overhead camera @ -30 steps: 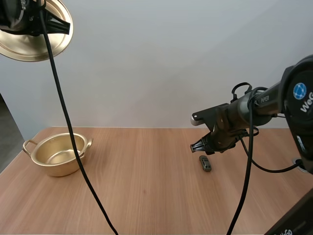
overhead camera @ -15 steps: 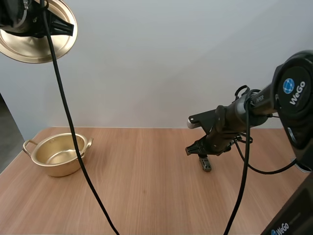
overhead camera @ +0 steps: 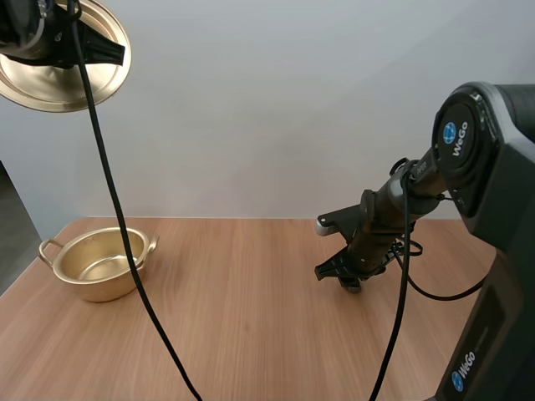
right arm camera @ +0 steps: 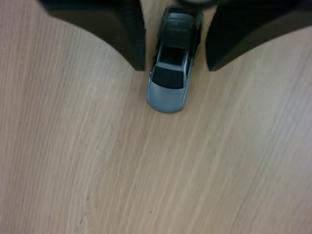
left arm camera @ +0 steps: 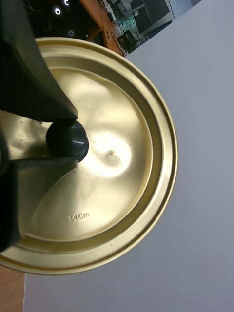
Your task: Open the pot, put the car inside, and close it
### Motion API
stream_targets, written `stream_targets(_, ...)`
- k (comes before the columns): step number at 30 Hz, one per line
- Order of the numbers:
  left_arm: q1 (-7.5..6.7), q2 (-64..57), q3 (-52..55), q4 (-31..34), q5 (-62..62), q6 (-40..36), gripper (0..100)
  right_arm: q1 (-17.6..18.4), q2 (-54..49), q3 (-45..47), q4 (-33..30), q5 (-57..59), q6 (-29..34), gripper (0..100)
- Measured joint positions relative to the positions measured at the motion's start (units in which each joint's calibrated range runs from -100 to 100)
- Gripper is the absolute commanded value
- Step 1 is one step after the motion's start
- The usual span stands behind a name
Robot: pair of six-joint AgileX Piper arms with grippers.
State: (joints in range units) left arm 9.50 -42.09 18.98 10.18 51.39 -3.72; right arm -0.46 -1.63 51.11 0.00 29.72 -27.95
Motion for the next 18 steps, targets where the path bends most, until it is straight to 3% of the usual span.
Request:
stream_targets(6,0.00,-1.4,0.0,0.0,1.7,0.0,0,1.9,-2.5,-3.5,3.5,-2.3,-4.3,0)
stream_targets(12,0.00,-5.0,0.0,-2.3,3.4,-0.1,0,8.5,-7.4,-12.2,13.3,6.1,-11.6,0)
stream_targets(18,0.00,-10.4,0.0,-3.5,9.8,0.4,0,15.2,-7.7,-20.9,19.8,8.7,-14.4,0)
